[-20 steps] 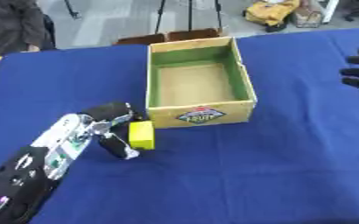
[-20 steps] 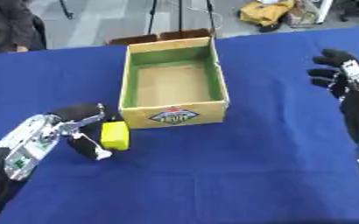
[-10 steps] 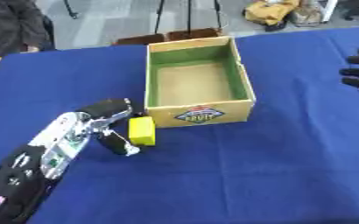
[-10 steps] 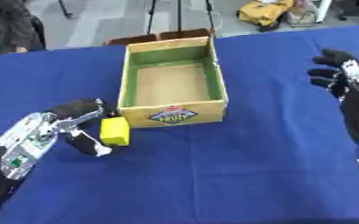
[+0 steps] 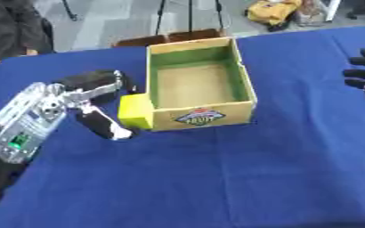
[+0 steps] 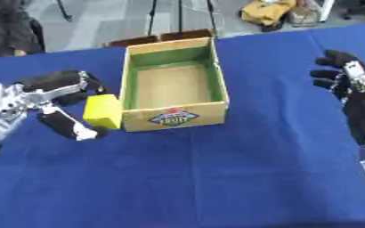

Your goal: Pick up objects on the table and place them in the box.

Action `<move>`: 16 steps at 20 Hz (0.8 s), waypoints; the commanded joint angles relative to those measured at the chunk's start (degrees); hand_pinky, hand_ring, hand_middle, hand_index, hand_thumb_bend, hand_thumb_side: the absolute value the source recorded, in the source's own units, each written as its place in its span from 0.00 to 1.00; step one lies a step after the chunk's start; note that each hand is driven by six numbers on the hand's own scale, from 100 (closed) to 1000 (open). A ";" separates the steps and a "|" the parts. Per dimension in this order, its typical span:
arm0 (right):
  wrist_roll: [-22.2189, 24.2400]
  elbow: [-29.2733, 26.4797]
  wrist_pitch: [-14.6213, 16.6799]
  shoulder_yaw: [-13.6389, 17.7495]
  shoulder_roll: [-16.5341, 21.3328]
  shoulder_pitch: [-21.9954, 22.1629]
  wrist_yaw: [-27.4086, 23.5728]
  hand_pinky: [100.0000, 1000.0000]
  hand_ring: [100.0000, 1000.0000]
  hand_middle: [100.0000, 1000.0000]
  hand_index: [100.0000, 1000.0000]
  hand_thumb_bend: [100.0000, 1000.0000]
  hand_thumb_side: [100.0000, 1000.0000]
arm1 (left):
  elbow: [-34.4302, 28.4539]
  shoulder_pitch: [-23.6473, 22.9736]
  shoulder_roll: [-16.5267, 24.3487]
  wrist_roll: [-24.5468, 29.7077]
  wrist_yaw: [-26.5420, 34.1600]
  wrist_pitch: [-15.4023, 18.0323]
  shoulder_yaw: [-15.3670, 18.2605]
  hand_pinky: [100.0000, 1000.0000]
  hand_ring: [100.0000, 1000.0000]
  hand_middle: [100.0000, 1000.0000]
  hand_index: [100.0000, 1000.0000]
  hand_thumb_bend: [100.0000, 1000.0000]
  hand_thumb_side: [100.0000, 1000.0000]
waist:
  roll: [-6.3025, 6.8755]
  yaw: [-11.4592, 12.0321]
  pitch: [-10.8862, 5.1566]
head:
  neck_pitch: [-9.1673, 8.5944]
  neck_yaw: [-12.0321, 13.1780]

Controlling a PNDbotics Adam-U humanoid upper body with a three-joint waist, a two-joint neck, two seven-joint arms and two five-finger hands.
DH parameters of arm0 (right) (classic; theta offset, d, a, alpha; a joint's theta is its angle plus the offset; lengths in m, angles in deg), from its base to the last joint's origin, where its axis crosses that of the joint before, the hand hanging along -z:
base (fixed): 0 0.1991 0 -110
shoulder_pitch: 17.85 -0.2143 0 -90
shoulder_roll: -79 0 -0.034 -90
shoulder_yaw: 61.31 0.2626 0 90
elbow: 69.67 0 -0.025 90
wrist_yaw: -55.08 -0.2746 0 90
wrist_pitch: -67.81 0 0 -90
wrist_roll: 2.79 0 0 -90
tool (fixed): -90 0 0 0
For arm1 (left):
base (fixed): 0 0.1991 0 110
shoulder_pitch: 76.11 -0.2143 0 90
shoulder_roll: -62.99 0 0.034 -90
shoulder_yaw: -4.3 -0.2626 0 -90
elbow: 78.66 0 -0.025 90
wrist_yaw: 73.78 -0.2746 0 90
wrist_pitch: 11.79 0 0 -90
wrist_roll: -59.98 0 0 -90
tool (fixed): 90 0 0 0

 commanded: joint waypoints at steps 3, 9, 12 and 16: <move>0.17 -0.48 0.09 0.32 1.13 -0.64 -0.04 0.79 0.75 0.76 0.87 0.00 0.84 | 3.63 6.32 -1.10 -1.37 -2.82 -1.60 1.23 0.00 0.03 0.02 0.18 0.01 0.14 | -0.37 -0.17 -1.07 | -1.09 -0.13; 0.55 -0.53 0.00 -0.06 0.81 -1.04 -0.14 0.79 0.75 0.76 0.87 0.00 0.85 | 17.12 13.25 -8.63 -3.70 -11.13 0.75 1.19 0.03 0.07 0.06 0.21 0.02 0.14 | -0.60 -0.77 -0.69 | -2.02 -0.04; 0.73 -0.51 -0.10 -0.30 0.69 -1.19 -0.16 0.79 0.75 0.76 0.87 0.00 0.85 | 25.19 15.73 -12.09 -5.28 -14.96 2.54 2.45 0.04 0.07 0.06 0.22 0.02 0.14 | -0.40 -1.42 -0.50 | -2.87 0.04; 1.03 -0.47 -0.20 -0.60 0.64 -1.43 -0.12 0.79 0.75 0.76 0.87 0.00 0.85 | 32.98 17.45 -15.28 -8.34 -18.62 4.52 4.54 0.04 0.07 0.06 0.22 0.01 0.15 | -0.13 -1.96 -0.41 | -3.18 0.47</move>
